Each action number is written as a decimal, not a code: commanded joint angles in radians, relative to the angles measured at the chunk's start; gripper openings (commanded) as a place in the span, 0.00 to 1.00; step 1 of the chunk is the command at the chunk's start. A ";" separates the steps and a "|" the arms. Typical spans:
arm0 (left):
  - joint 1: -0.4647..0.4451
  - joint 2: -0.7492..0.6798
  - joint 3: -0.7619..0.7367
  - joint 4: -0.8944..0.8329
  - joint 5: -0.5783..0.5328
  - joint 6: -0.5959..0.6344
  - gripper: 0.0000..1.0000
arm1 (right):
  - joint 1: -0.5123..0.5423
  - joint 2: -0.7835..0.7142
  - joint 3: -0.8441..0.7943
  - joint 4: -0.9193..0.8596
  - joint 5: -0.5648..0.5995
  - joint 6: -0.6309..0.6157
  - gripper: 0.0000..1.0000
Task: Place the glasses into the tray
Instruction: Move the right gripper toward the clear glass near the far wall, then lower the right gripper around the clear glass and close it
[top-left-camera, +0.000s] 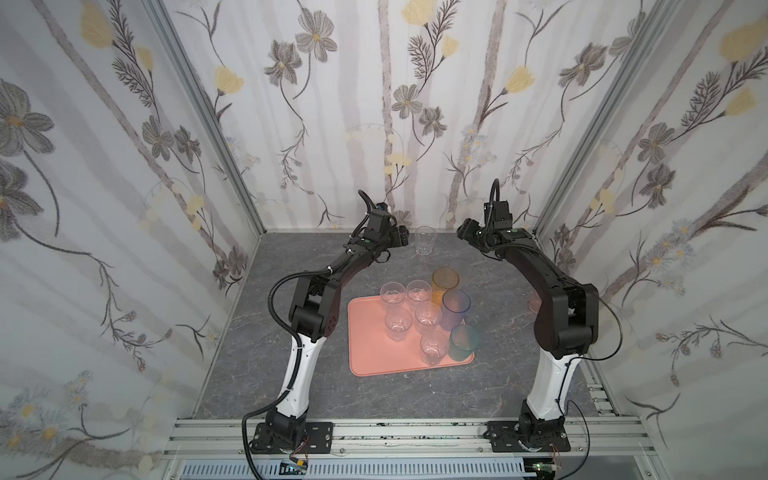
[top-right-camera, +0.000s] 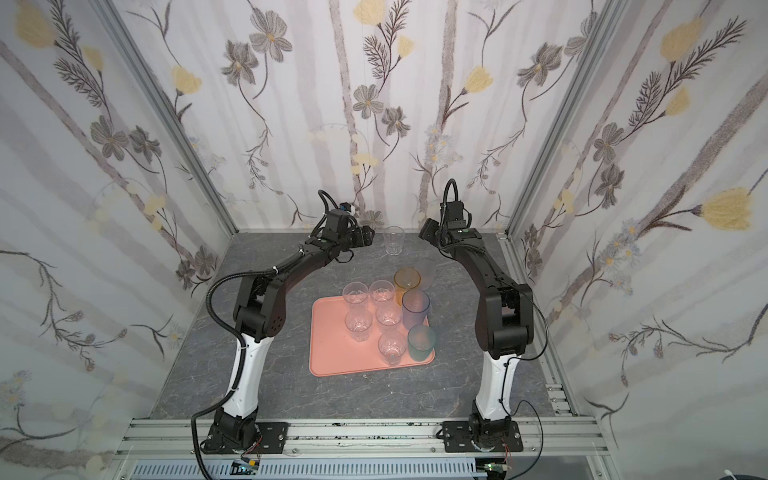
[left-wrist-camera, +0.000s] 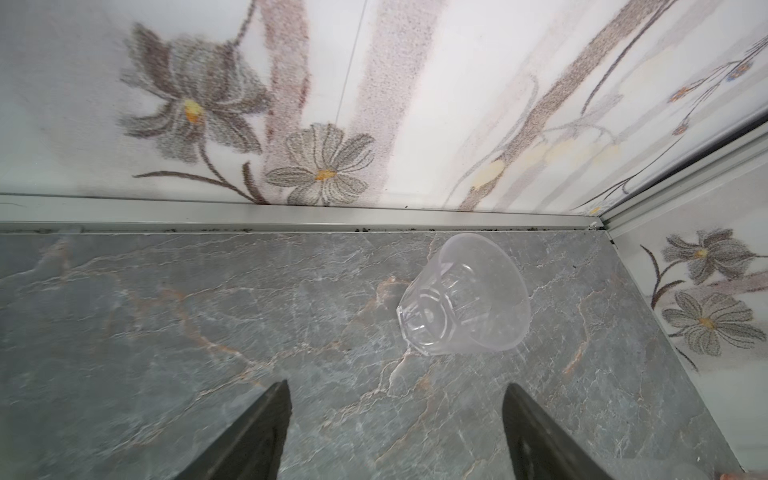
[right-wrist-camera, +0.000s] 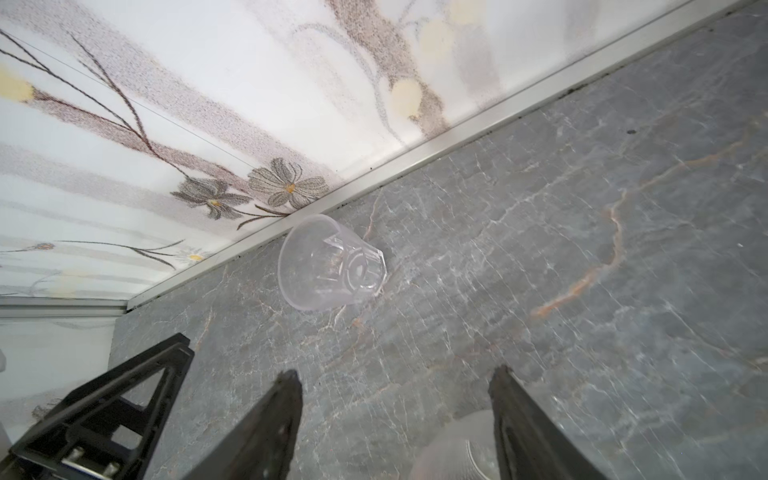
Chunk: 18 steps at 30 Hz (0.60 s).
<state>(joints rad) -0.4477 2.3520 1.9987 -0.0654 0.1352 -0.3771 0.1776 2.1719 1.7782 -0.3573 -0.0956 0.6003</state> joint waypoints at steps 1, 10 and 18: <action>-0.016 0.016 0.016 0.009 0.001 -0.022 0.83 | 0.002 0.101 0.124 -0.010 -0.028 -0.012 0.71; -0.024 -0.052 -0.102 0.009 -0.020 0.015 0.84 | 0.037 0.360 0.407 0.017 -0.093 0.020 0.69; -0.025 -0.170 -0.274 0.009 -0.034 0.024 0.85 | 0.051 0.503 0.493 0.072 -0.112 0.038 0.66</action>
<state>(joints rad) -0.4736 2.2135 1.7569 -0.0742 0.1184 -0.3653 0.2195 2.6438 2.2284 -0.3416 -0.1848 0.6239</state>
